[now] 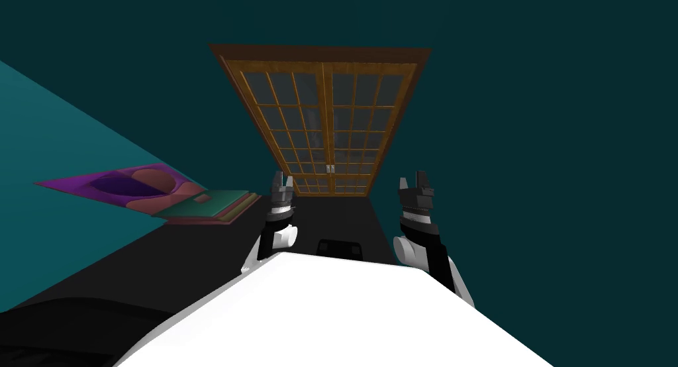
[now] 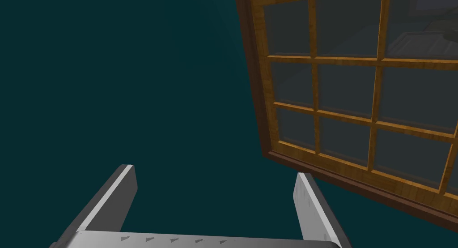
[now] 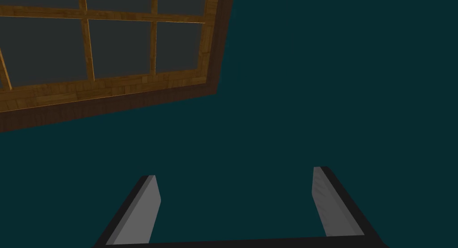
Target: Pull the door open
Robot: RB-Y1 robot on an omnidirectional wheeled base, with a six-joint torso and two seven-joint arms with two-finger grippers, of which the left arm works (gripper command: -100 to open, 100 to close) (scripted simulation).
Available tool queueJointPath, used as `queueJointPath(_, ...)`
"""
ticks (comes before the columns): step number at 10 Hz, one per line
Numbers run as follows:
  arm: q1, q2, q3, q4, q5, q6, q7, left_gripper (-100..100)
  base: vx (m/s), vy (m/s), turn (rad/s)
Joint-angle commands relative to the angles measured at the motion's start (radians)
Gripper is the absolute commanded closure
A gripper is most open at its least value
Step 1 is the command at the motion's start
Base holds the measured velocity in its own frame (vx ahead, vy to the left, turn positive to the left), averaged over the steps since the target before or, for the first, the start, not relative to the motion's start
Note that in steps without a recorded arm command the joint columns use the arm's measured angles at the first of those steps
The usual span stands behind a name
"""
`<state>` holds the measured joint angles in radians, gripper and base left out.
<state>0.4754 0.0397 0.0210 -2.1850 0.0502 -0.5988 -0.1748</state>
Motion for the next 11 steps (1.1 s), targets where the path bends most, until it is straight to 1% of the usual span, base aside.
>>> queueJointPath(1, -0.012, 0.005, 0.002, 0.038, -0.006, -0.008, -0.028, -100, 0.124, 0.002, 0.012)
queueJointPath(4, -0.032, 0.014, 0.006, 0.099, -0.017, -0.019, -0.074, -100, 0.097, -0.013, 0.02)
queueJointPath(11, -0.086, 0.034, 0.016, 0.267, -0.048, -0.048, -0.199, -100, 0.096, -0.015, 0.023)
